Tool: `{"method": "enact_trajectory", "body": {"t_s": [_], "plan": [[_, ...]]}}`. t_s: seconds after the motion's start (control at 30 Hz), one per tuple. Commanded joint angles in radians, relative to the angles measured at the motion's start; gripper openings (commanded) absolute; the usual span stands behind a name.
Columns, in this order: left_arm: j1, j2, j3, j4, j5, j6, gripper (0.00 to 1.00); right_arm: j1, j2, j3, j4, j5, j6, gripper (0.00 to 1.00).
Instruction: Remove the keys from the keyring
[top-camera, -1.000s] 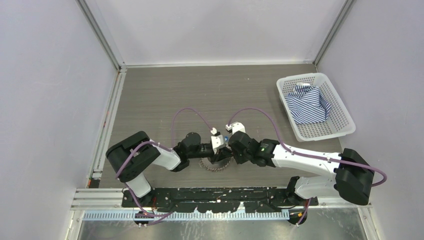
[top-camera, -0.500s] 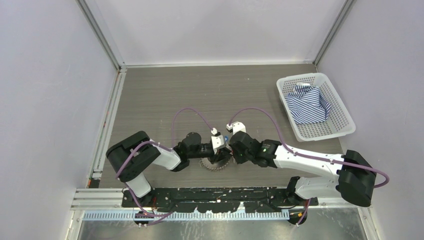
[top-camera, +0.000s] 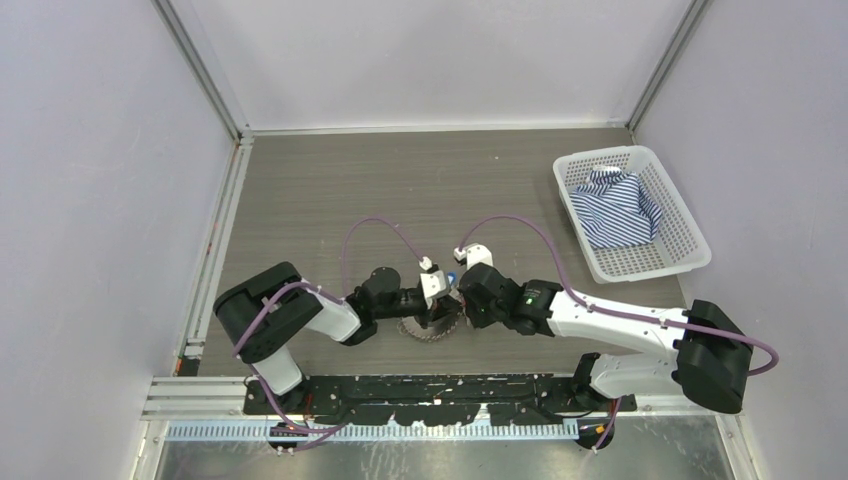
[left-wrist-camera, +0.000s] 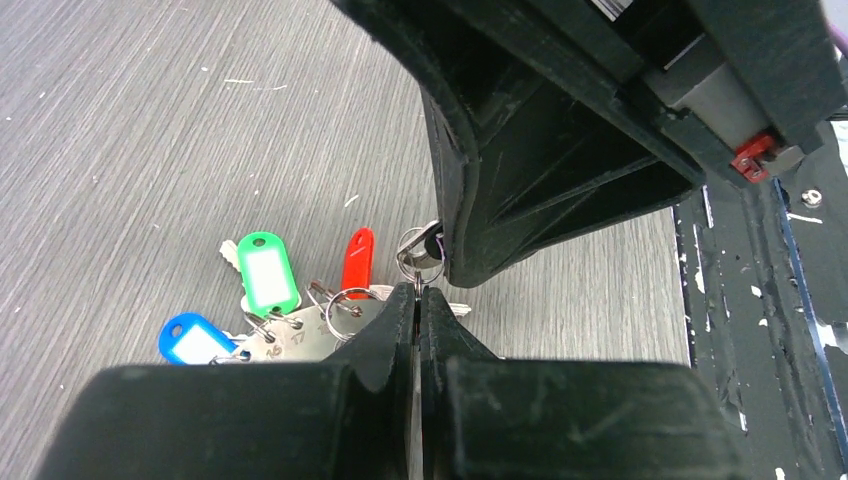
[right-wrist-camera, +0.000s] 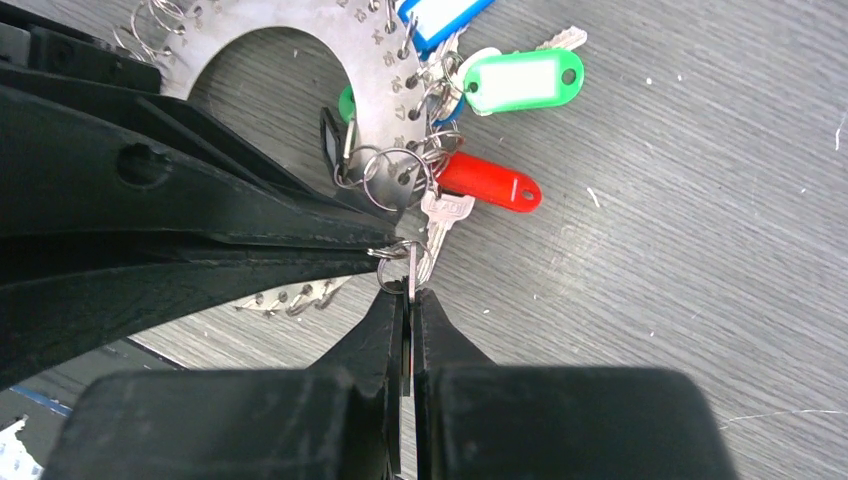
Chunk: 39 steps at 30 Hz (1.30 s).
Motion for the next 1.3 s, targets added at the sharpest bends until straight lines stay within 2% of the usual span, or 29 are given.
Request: {"method": "enact_trajectory", "body": {"t_s": [0.0,0.27,0.57,0.73,0.93,0.97,1.07,1.27], "plan": [[0.011,0.007,-0.030,0.124,-0.038,-0.019,0.00,-0.004,-0.030,-0.016,-0.004,0.031,0.049,0.01],[0.015,0.031,-0.055,0.251,-0.057,-0.109,0.00,-0.004,-0.010,-0.042,-0.011,0.008,0.104,0.01],[0.016,0.047,-0.082,0.365,-0.079,-0.157,0.00,-0.004,0.036,-0.044,0.054,-0.015,0.107,0.01],[0.016,0.046,-0.082,0.391,-0.095,-0.179,0.00,-0.004,0.044,-0.038,0.083,-0.026,0.104,0.01],[0.017,0.045,-0.095,0.391,-0.104,-0.175,0.00,-0.007,0.004,-0.009,0.022,0.038,0.069,0.01],[0.019,0.041,-0.107,0.391,-0.103,-0.182,0.09,-0.016,-0.012,0.016,-0.034,0.075,0.043,0.01],[0.019,0.034,-0.117,0.391,-0.117,-0.182,0.21,-0.024,-0.029,0.023,-0.052,0.093,0.027,0.01],[0.021,0.013,-0.121,0.348,-0.110,-0.163,0.26,-0.027,-0.026,0.050,-0.069,0.110,-0.002,0.01]]}}
